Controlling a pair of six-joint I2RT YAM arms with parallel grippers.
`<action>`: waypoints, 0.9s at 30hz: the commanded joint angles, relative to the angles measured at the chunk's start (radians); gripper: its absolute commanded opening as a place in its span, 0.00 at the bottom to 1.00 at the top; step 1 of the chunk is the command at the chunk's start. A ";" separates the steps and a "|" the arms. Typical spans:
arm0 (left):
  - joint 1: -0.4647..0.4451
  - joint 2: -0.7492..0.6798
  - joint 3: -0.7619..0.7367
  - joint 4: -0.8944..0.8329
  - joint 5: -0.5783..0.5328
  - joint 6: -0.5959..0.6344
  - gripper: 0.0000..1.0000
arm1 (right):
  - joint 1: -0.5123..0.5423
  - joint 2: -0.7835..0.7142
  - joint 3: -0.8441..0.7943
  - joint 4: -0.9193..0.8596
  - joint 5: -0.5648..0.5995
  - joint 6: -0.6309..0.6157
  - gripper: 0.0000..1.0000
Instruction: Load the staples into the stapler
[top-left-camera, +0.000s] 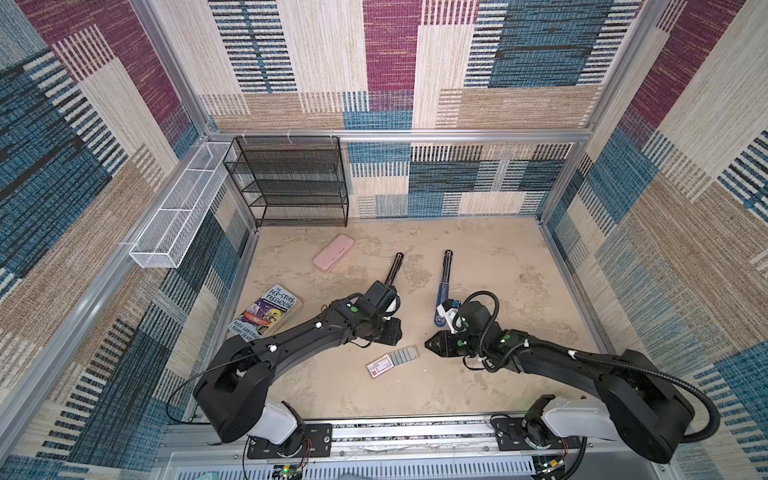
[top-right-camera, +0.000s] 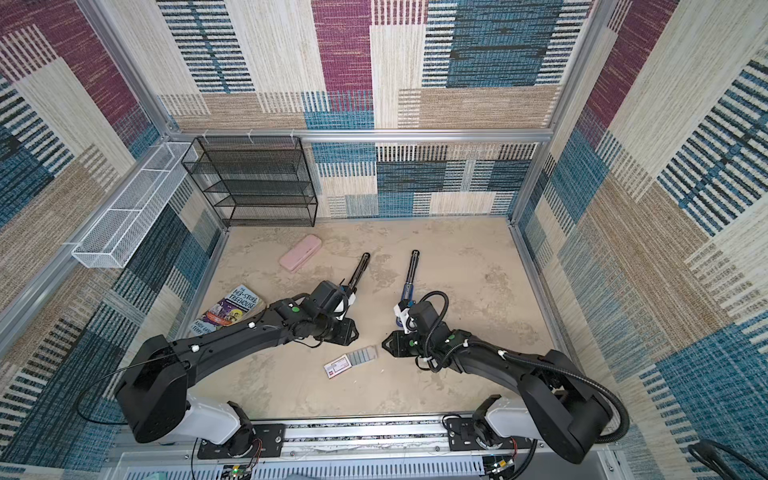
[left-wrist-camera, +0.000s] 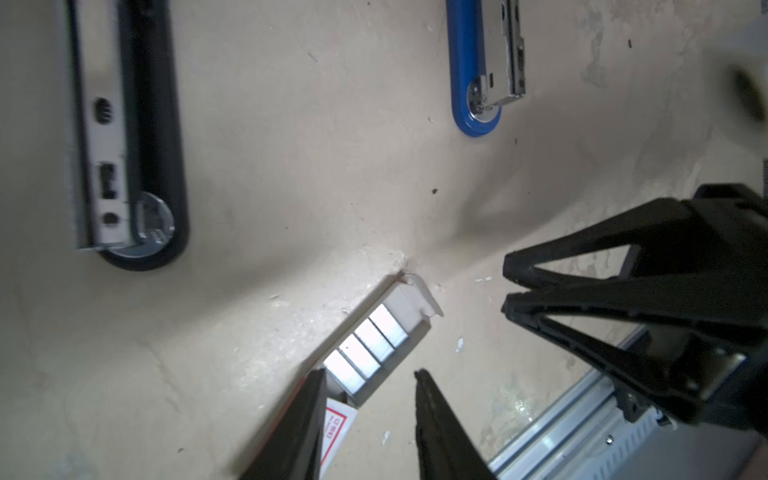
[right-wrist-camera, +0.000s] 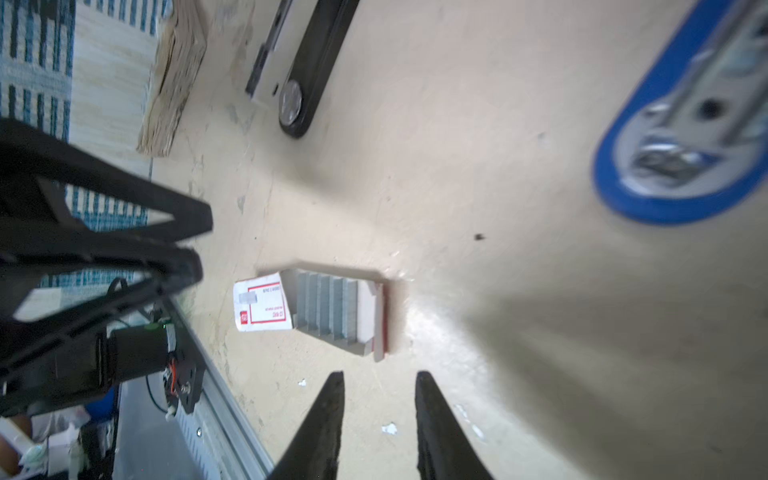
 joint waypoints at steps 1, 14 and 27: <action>-0.021 0.043 0.021 -0.029 0.145 -0.045 0.36 | -0.030 -0.035 -0.016 -0.018 0.037 -0.011 0.33; -0.102 0.053 -0.048 -0.089 0.317 0.042 0.44 | -0.049 -0.004 -0.046 0.021 0.062 -0.011 0.33; -0.101 0.181 -0.005 -0.184 0.104 0.130 0.46 | -0.072 -0.046 -0.049 -0.015 0.105 -0.019 0.33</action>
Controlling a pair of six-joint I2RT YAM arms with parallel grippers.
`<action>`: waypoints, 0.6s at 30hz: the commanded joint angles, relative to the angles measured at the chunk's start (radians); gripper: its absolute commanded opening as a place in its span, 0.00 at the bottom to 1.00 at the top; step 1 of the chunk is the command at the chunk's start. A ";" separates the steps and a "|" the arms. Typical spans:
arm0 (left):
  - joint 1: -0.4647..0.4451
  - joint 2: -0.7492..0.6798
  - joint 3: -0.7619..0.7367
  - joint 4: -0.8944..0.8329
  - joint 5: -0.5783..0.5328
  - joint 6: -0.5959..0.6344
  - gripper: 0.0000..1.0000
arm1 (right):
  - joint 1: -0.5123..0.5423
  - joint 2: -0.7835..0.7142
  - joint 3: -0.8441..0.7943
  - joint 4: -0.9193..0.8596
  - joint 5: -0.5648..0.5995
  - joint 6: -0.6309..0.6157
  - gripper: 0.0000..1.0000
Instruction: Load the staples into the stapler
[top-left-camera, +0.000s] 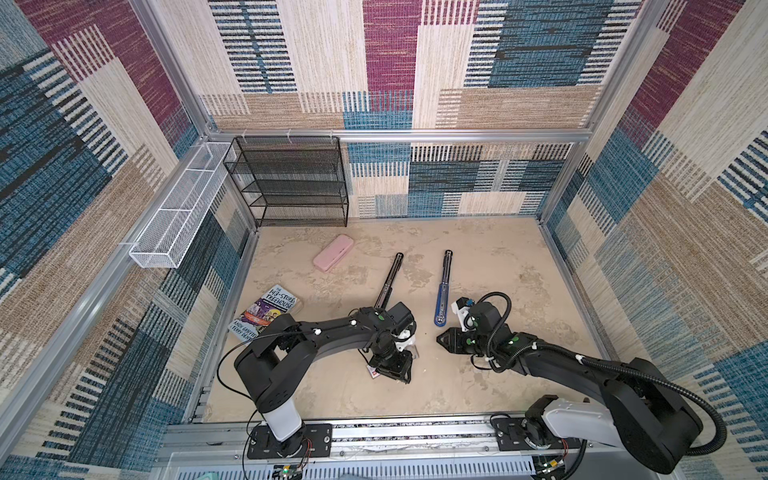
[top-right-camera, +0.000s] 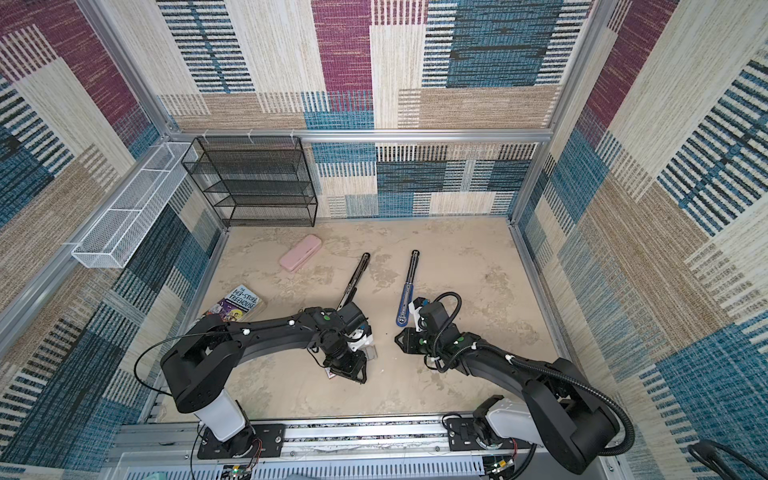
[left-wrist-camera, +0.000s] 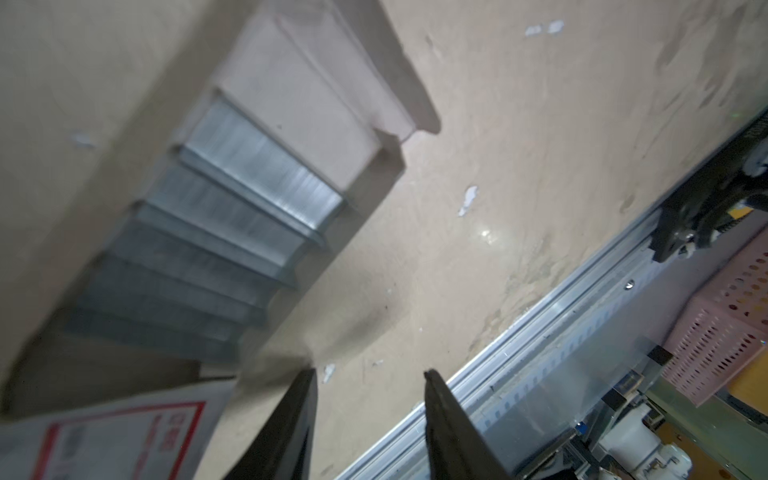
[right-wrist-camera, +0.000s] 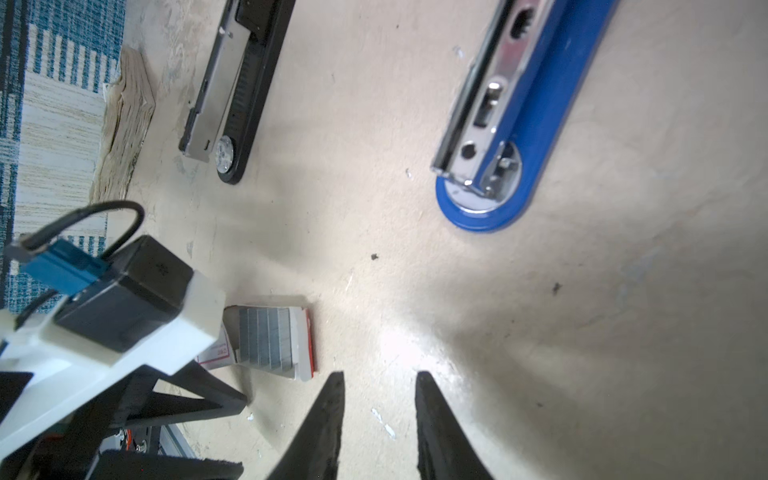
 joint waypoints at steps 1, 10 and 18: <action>0.004 -0.028 -0.014 -0.014 -0.138 0.033 0.46 | -0.010 -0.021 -0.010 -0.015 0.025 -0.010 0.32; 0.051 -0.040 -0.016 0.091 -0.242 0.006 0.47 | -0.016 -0.013 -0.016 0.000 0.018 -0.007 0.32; 0.049 -0.113 -0.005 0.055 -0.173 -0.004 0.45 | -0.020 -0.063 -0.031 -0.028 0.040 -0.004 0.32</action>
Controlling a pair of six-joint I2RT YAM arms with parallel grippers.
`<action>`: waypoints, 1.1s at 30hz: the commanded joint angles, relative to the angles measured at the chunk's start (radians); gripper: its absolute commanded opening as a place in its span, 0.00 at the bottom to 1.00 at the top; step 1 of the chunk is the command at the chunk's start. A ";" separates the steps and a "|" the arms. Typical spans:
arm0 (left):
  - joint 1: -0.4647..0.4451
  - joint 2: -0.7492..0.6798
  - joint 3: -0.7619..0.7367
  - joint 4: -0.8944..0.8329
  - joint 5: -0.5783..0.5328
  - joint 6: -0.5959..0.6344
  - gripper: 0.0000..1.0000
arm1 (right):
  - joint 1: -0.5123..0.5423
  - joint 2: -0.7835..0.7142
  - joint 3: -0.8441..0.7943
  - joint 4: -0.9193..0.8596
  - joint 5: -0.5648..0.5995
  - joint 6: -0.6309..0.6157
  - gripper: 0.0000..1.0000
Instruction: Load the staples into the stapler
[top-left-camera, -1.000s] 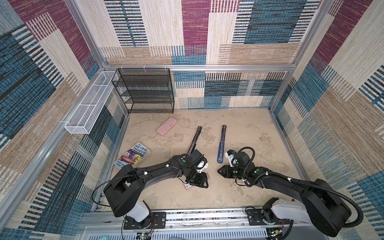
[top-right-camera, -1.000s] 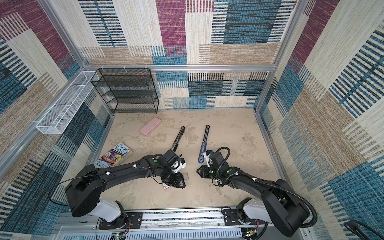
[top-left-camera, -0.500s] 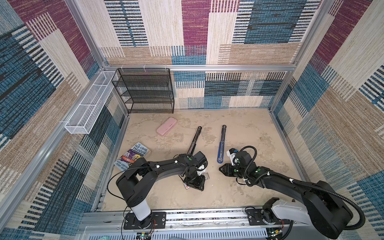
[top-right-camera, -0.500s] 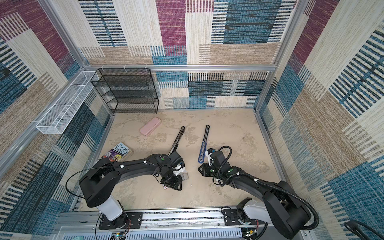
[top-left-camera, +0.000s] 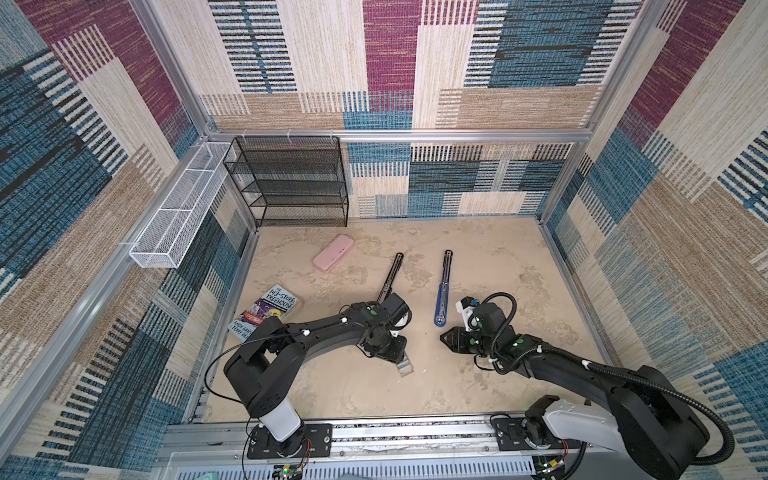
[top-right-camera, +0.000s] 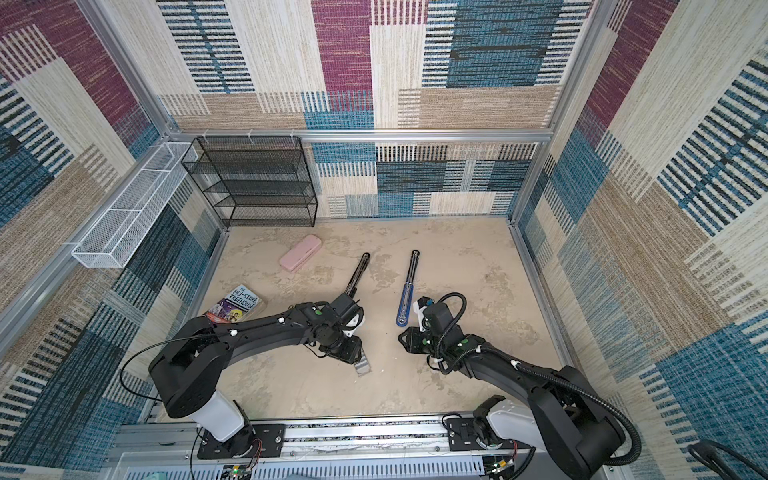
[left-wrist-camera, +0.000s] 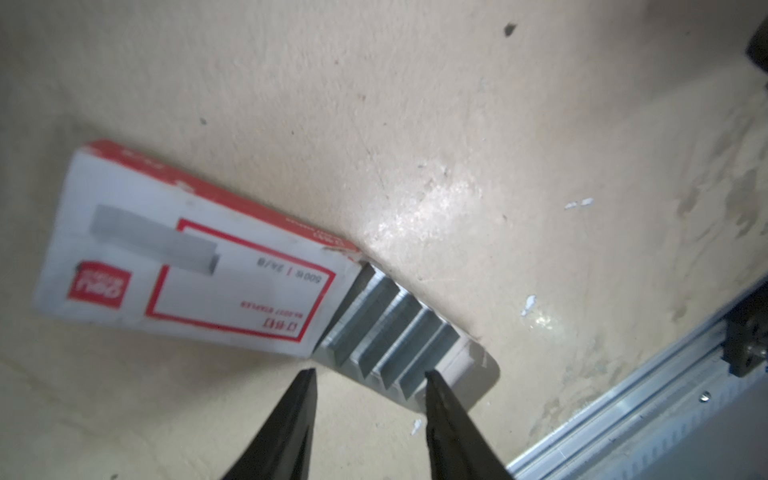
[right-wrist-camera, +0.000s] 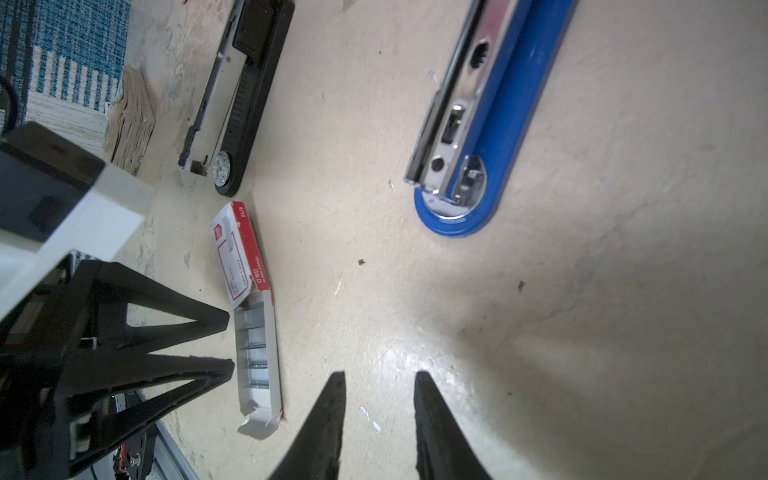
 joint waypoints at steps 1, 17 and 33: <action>-0.007 -0.060 -0.011 -0.019 0.046 -0.002 0.44 | -0.002 -0.019 -0.008 -0.025 0.023 -0.002 0.32; -0.065 0.044 0.057 -0.088 0.129 0.159 0.35 | -0.008 -0.060 -0.018 -0.041 0.047 0.003 0.31; -0.087 0.124 0.098 -0.123 0.042 0.190 0.32 | -0.013 -0.059 -0.014 -0.041 0.037 -0.006 0.30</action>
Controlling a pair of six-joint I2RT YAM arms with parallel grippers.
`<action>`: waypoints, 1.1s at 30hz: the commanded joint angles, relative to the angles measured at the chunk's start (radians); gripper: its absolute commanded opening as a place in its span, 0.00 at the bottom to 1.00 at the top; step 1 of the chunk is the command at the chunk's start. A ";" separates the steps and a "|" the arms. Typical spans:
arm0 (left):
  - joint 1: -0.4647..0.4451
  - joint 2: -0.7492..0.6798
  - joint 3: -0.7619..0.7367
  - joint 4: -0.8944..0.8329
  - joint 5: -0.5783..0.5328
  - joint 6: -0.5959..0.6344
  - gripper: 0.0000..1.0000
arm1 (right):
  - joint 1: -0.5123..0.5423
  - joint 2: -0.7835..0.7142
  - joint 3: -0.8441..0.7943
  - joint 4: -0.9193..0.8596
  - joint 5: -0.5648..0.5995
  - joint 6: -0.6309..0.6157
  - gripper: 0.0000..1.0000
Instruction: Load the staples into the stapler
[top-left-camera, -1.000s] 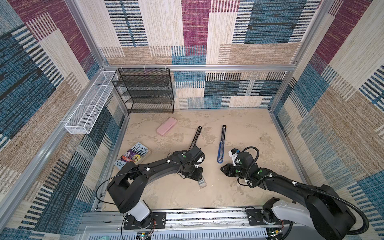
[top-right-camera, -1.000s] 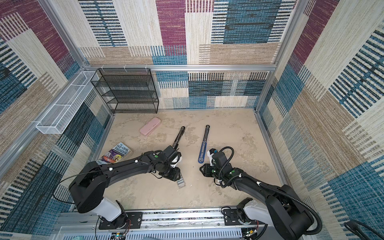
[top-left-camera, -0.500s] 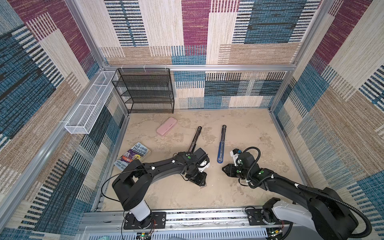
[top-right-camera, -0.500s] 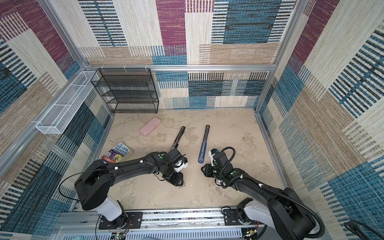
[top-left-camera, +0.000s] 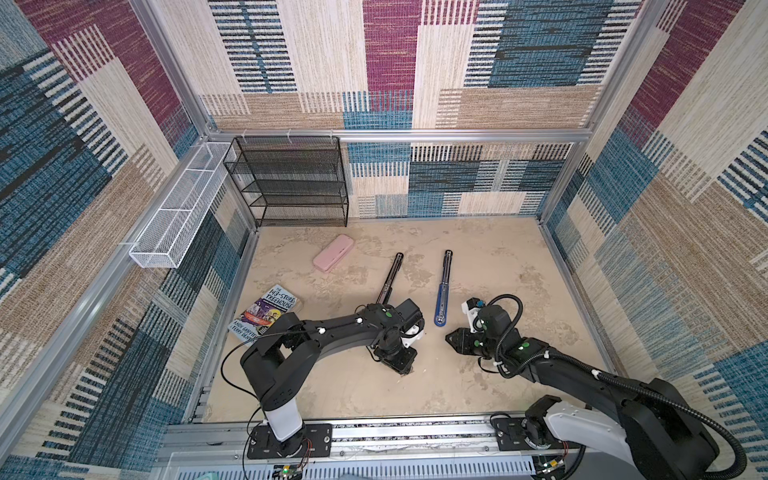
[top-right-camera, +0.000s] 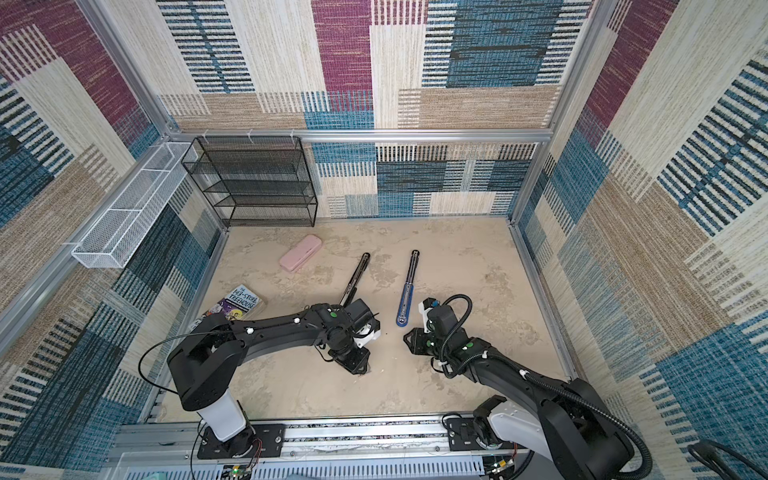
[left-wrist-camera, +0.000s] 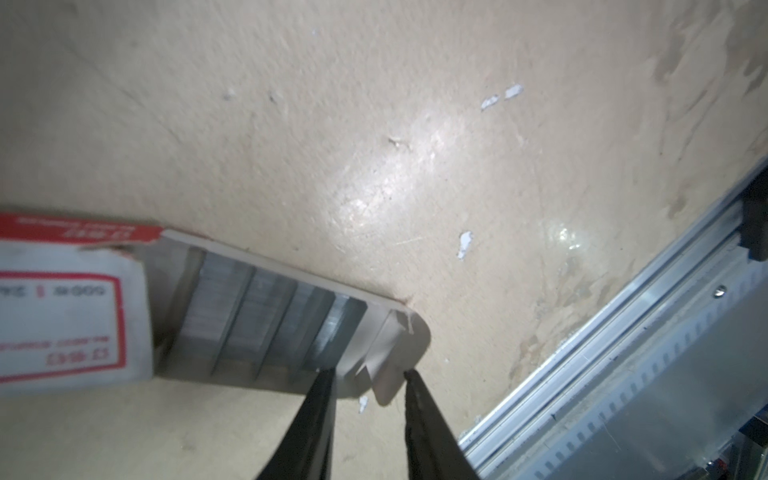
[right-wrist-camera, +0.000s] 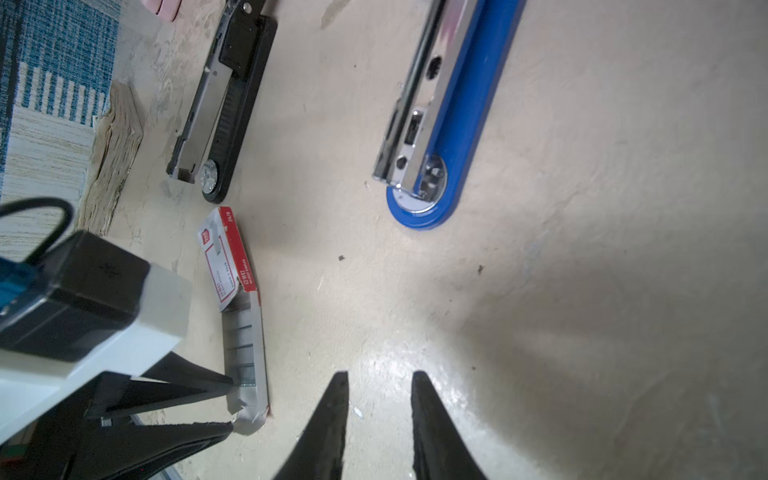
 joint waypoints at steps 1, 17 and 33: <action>-0.003 0.011 0.007 -0.023 -0.030 0.032 0.32 | 0.000 0.003 0.005 0.007 0.001 -0.006 0.30; -0.010 0.003 0.041 -0.034 -0.079 0.043 0.27 | 0.000 -0.017 -0.019 0.014 -0.005 0.007 0.29; -0.023 0.042 0.033 -0.036 -0.097 0.056 0.25 | 0.000 -0.017 -0.031 0.022 -0.010 0.014 0.29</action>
